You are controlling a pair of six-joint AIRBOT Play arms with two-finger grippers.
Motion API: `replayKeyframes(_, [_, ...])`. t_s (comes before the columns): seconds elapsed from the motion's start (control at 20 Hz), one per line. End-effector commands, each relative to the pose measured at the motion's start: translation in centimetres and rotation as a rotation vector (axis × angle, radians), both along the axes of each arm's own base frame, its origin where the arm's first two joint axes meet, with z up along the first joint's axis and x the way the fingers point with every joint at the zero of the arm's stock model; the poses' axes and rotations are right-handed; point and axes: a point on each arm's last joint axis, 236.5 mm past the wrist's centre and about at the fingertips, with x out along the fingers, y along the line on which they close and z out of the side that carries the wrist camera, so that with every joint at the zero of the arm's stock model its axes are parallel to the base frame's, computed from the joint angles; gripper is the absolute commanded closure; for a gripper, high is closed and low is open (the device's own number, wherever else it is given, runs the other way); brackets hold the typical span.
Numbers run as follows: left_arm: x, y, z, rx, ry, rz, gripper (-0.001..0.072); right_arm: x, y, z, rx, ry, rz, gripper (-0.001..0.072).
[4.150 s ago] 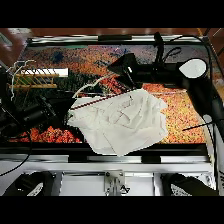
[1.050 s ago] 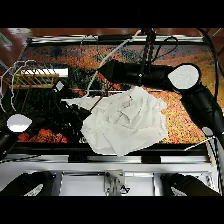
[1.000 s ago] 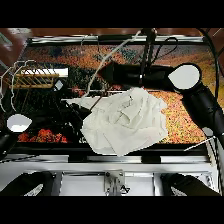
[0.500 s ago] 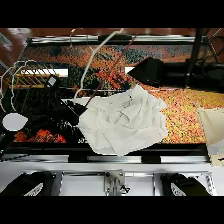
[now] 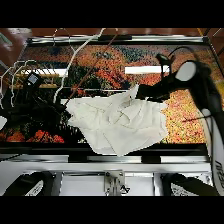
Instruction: Fold the shirts.
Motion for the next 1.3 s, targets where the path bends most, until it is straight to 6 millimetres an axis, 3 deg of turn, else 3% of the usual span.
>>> replayKeyframes(0.0, [-0.5, 1.3, -0.6, 0.052, 0.027, 0.006, 0.0666, 2.5, 1.3, -6.4, -0.091, 0.048, 0.004, 0.0059])
replayKeyframes(0.25, [-0.5, 1.3, -0.6, 0.052, 0.026, 0.007, 0.0666, 9.4, 3.3, -6.5, -0.030, -0.084, -0.106, 0.0059])
replayKeyframes(0.45, [-0.5, 1.3, -0.6, 0.052, 0.027, 0.007, 0.0666, 10.4, 2.5, -9.1, -0.060, -0.014, -0.170, 0.0074])
replayKeyframes(0.6, [-0.5, 1.3, -0.6, 0.053, 0.026, 0.007, 0.0666, 10.1, 1.3, -9.3, -0.102, 0.003, -0.160, 0.0299])
replayKeyframes(0.7, [-0.5, 1.3, -0.6, 0.052, 0.026, 0.007, 0.0666, 10.6, 0.5, -8.7, -0.139, -0.022, -0.156, 0.0495])
replayKeyframes(0.75, [-0.5, 1.3, -0.6, 0.052, 0.026, 0.007, 0.0666, 11.0, 0.2, -8.5, -0.148, -0.038, -0.160, 0.0533])
replayKeyframes(0.95, [-0.5, 1.3, -0.6, 0.052, 0.026, 0.007, 0.0666, 11.2, 0.0, -8.7, -0.151, -0.041, -0.183, 0.0515])
replayKeyframes(1.0, [-0.5, 1.3, -0.6, 0.052, 0.026, 0.007, 0.0666, 11.3, -0.1, -8.8, -0.151, -0.037, -0.189, 0.0434])
replayKeyframes(1.05, [-0.5, 1.3, -0.6, 0.052, 0.026, 0.007, 0.0665, 11.3, -0.1, -9.0, -0.150, -0.032, -0.197, 0.0405])
replayKeyframes(1.25, [-0.5, 1.3, -0.6, 0.052, 0.027, 0.007, 0.0666, 11.7, 0.6, -10.3, -0.111, -0.014, -0.219, 0.0404])
